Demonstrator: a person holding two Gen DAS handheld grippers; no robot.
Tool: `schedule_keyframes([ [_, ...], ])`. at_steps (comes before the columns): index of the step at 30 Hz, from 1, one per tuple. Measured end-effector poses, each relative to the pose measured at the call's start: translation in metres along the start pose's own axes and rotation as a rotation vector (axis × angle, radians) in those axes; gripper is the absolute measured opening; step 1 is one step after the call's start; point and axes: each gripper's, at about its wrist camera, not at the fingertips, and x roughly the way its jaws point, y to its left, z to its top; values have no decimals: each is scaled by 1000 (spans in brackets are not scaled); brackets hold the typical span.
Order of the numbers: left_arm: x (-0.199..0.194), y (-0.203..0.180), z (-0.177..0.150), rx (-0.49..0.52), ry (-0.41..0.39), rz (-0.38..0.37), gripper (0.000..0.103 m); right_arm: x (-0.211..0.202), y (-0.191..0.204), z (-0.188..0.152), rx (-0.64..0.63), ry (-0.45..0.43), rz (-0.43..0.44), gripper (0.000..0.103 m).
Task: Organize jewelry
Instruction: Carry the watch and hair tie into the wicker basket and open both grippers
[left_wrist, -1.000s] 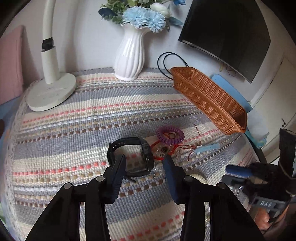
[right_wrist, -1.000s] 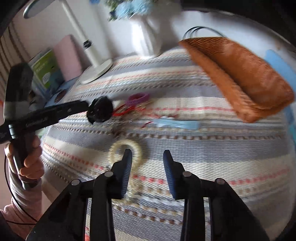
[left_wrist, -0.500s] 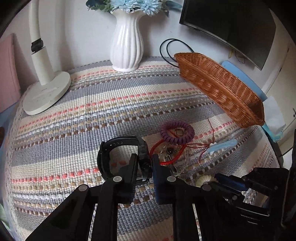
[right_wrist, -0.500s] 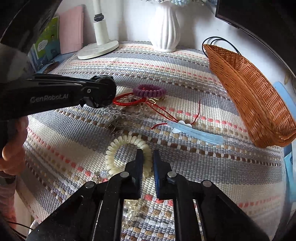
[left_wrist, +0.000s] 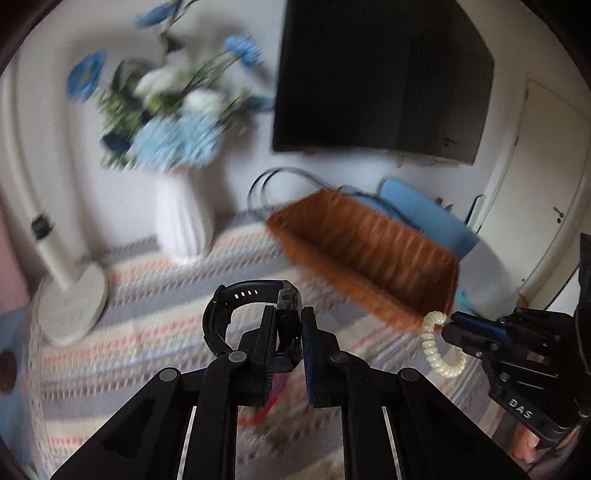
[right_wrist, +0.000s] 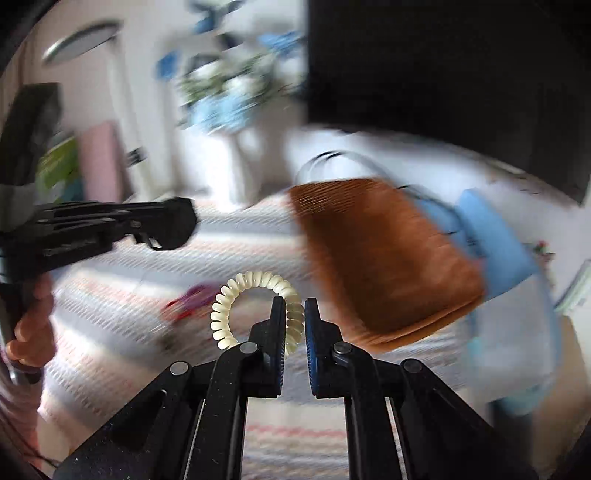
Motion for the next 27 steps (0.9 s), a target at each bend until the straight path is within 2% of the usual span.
schedule_keyframes([
  [4,31,-29,43,20,-28,-97,13,27,-40,15,43,25,-87,12],
  [8,83,-55,67,46,1,-158,13,77,-76,25,107,138,-83,12],
  [12,135,-69,69,48,73,-182,13,105,-92,21,131,211,-71,12],
  [16,166,-76,54,36,131,-212,13,122,-93,16,125,260,-58,12],
  [19,180,-81,47,52,161,-201,13,130,-91,16,109,294,-78,12],
  [22,185,-82,42,54,180,-215,13,134,-95,13,121,316,-58,12],
  [27,151,-78,45,65,117,-215,24,111,-98,14,153,268,-58,14],
])
